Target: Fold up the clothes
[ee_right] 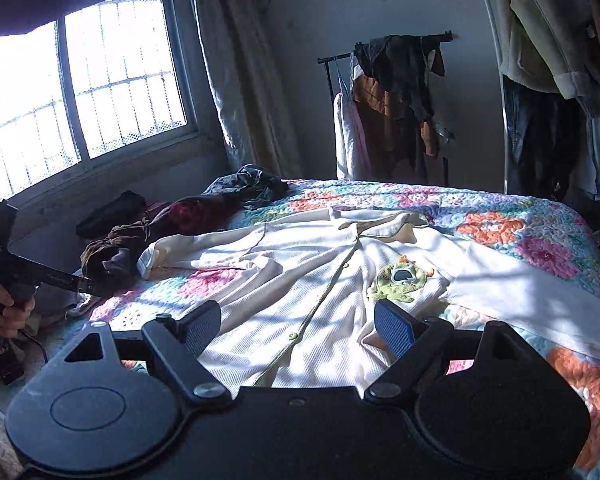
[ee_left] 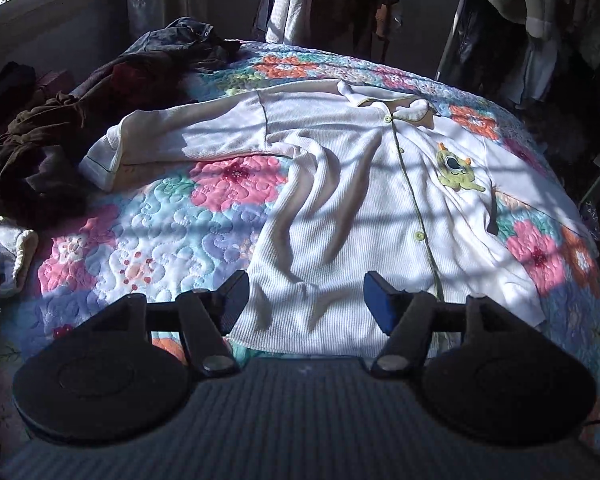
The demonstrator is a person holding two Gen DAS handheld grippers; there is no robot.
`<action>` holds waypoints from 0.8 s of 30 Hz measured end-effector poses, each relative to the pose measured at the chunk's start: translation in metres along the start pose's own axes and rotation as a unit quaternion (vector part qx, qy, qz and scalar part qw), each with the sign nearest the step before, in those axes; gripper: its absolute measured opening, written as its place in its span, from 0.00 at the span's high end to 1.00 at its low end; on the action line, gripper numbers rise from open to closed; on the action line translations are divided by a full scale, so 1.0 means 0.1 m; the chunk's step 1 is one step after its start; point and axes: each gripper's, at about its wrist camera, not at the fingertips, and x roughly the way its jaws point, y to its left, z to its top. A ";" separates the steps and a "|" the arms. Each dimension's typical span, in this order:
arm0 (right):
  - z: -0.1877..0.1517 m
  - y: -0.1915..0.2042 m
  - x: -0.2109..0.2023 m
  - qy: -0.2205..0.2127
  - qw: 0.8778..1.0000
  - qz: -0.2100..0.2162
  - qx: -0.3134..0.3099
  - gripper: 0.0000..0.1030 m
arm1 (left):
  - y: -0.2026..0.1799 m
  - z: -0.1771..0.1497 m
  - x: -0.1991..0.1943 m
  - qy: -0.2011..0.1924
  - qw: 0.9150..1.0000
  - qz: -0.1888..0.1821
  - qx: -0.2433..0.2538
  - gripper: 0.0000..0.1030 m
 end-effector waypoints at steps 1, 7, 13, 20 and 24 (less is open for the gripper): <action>-0.06 0.02 0.04 0.009 1.000 -0.007 0.005 0.15 | 0.13 -0.05 -0.01 0.014 1.000 -0.001 -0.003 0.39; -0.45 0.14 0.32 0.060 0.996 -0.063 0.024 0.15 | 0.58 -0.36 0.44 0.035 0.999 -0.031 0.020 0.39; -0.86 0.01 0.81 0.086 0.981 -0.175 -0.014 0.16 | 0.66 -0.39 1.26 0.008 0.992 -0.121 0.018 0.41; -1.11 -0.41 1.15 0.098 0.972 -0.197 0.089 0.19 | 0.57 -0.35 1.89 0.051 0.984 -0.169 0.027 0.38; -1.25 -0.59 1.35 0.119 0.966 -0.207 0.101 0.18 | 0.53 -0.46 1.96 0.038 0.983 -0.171 0.053 0.28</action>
